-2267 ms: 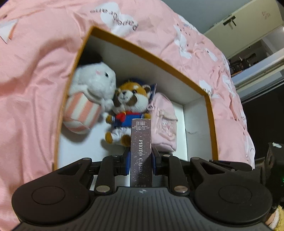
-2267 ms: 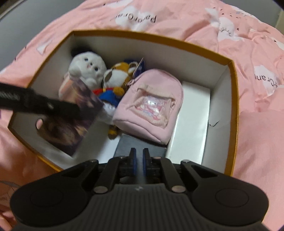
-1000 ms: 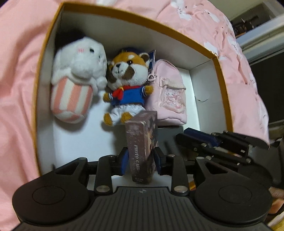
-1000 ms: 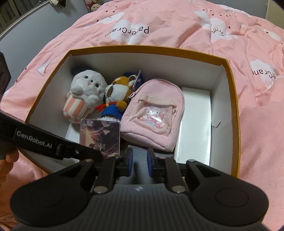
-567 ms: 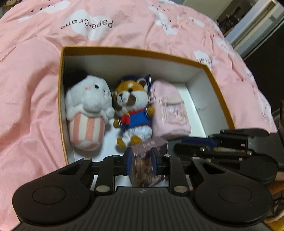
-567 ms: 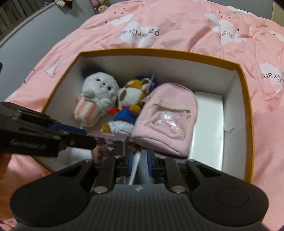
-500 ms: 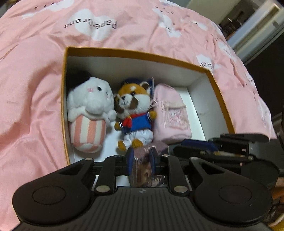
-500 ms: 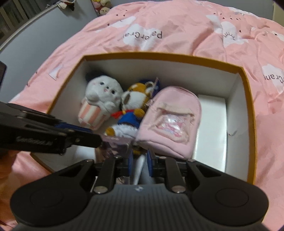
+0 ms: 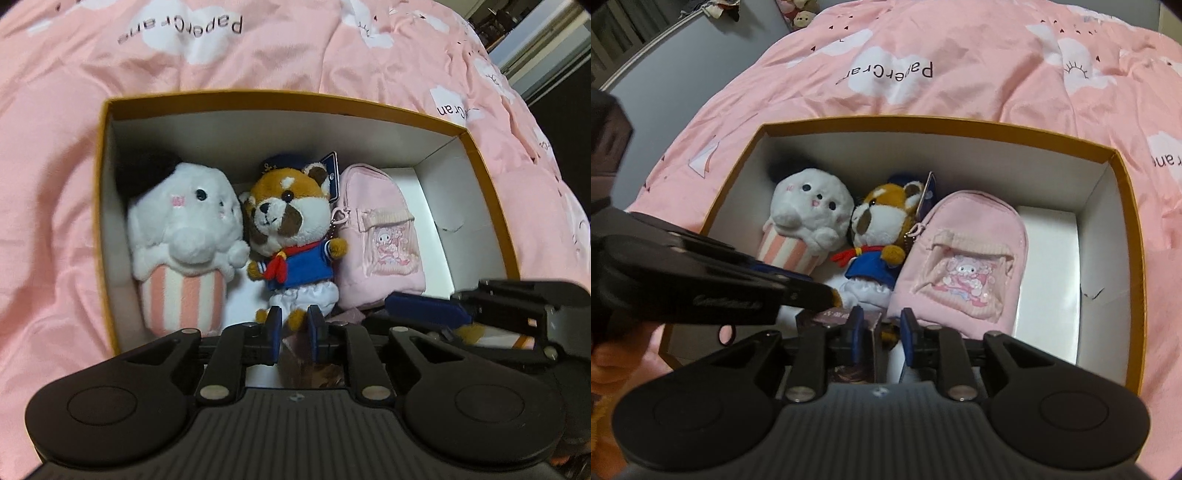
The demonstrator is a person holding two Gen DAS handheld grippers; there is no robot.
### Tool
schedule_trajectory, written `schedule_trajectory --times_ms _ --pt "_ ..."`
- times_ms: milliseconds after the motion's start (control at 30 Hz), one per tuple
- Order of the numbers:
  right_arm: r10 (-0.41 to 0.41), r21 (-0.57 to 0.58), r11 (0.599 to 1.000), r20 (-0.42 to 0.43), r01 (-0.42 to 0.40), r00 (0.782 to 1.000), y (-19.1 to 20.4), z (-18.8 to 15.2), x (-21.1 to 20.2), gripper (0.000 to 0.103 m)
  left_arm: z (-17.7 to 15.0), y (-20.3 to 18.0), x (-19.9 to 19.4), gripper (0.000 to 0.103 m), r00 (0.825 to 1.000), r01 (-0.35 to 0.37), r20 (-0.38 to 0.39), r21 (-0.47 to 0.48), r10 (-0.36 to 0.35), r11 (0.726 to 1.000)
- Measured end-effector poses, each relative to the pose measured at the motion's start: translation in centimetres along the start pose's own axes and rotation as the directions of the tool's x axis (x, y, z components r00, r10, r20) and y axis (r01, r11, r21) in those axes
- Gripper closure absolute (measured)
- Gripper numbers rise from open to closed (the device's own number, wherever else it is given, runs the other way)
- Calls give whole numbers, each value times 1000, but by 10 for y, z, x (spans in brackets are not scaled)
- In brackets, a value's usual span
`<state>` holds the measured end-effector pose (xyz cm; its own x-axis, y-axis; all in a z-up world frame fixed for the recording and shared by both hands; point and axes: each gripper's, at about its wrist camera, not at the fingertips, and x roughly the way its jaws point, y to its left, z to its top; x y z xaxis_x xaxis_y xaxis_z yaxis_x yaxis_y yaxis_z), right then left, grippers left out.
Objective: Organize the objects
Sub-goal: 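Lower the photo card pack into the shoebox and open the left tool, then withdraw both tools from the shoebox toward the fruit and tape measure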
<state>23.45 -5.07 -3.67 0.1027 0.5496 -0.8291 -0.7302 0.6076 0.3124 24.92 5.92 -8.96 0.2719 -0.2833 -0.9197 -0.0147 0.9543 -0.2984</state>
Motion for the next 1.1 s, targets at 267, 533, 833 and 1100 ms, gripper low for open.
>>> schedule_trajectory --times_ms 267,533,833,1100 --pt "39 20 999 -33 -38 999 0 1 9 79 5 -6 17 80 1000 -28 -11 23 29 999" --pt "10 -24 1000 -120 -13 993 10 -8 29 81 5 -5 9 99 993 -92 80 45 88 995" --pt "12 24 1000 -177 -7 984 2 -17 50 77 -1 2 -12 99 990 -37 134 36 32 999" --pt "-10 7 1000 -167 11 986 10 -23 48 75 -28 -8 -41 97 983 -17 186 45 9 999"
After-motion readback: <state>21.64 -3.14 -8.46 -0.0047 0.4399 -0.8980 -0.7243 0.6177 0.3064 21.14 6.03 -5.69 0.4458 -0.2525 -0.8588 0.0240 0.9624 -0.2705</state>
